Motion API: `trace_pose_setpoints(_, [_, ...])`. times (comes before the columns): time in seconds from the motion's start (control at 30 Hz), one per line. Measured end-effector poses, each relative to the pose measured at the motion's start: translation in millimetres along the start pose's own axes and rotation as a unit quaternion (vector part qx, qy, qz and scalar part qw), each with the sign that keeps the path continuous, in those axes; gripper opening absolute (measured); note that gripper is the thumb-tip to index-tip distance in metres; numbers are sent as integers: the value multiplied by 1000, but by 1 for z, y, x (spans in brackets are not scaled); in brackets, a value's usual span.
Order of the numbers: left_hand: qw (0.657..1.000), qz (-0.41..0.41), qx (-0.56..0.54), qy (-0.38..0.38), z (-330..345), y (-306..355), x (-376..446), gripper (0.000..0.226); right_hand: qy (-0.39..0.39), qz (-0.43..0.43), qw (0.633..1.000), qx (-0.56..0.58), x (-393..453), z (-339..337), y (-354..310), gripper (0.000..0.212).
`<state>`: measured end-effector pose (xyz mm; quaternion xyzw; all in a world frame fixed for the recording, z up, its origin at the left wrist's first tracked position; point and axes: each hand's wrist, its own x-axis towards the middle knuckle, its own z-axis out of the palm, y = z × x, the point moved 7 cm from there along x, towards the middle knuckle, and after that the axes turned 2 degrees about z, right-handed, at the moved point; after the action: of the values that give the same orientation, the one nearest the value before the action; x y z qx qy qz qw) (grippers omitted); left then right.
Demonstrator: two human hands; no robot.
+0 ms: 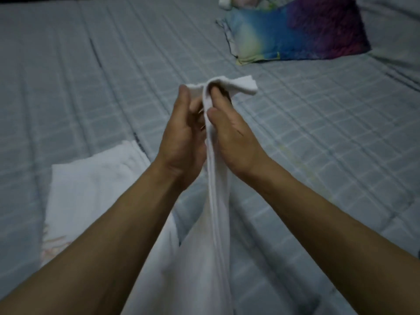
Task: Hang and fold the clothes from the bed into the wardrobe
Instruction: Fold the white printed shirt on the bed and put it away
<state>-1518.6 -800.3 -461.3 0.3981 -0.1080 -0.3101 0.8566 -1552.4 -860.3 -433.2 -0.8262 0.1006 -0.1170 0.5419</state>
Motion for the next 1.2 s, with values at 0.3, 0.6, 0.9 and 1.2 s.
trace_pose_setpoints(0.3, [987,7,-157,29,-165,106,-62,82,-72,-116,934,-331,50,213,-59,62])
trace_pose_setpoints(0.6, [851,-177,324,373,-347,38,-147,31,-139,-42,949,-282,-19,263,81,51])
trace_pose_setpoints(0.9, [871,-166,351,301,-310,24,-123,23,-208,-48,850,-481,-67,272,132,66])
trace_pose_setpoints(1.2, [869,-69,338,353,-307,43,-155,11,-157,-71,893,-416,-98,228,98,63])
